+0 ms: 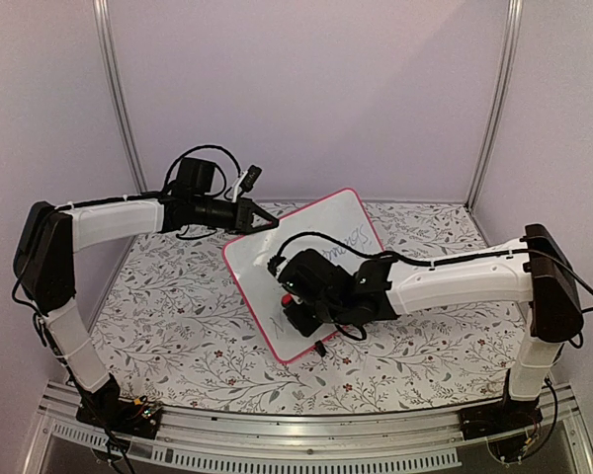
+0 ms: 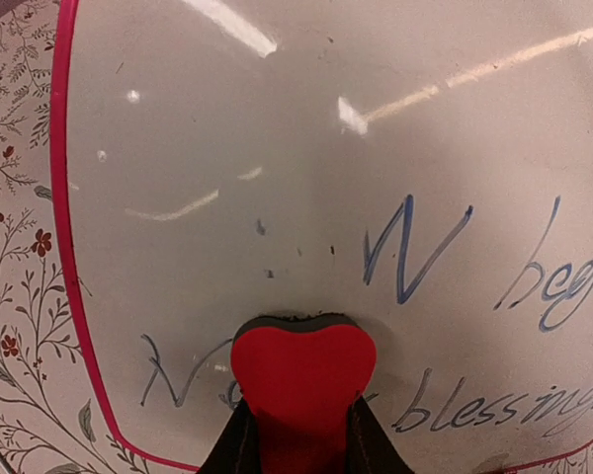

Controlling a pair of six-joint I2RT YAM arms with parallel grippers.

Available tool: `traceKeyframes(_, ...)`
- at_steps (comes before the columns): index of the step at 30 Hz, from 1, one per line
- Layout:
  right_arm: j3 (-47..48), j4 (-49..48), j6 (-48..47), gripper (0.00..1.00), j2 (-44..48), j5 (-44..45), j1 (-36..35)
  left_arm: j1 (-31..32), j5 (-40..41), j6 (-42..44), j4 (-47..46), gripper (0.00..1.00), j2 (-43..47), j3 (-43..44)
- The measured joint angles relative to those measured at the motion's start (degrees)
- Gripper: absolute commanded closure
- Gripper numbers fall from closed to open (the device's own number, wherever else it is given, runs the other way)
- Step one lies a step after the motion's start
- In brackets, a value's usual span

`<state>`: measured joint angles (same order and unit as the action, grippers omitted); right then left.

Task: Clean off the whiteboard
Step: Erase the whiteboard at the center of the board.

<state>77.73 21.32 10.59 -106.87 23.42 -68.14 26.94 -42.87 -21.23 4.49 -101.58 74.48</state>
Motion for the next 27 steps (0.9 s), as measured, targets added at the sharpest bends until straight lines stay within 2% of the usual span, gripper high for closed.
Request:
traceKeyframes(11, 0.9, 3.15, -1.62, 1.0, 0.68, 0.55, 0.07, 0.04, 0.02, -0.04, -0.02, 1.0, 0.0, 0.0)
traceKeyframes(22, 14.32, 1.97, -5.95, 1.0, -1.84, 1.6, 0.07, 0.07, 0.04, -0.04, -0.02, 1.0, 0.0, 0.0)
traceKeyframes(27, 15.21, 1.97, -6.8, 1.0, -6.32, 1.57, 0.07, 0.07, 0.04, -0.04, -0.02, 1.0, 0.0, 0.0)
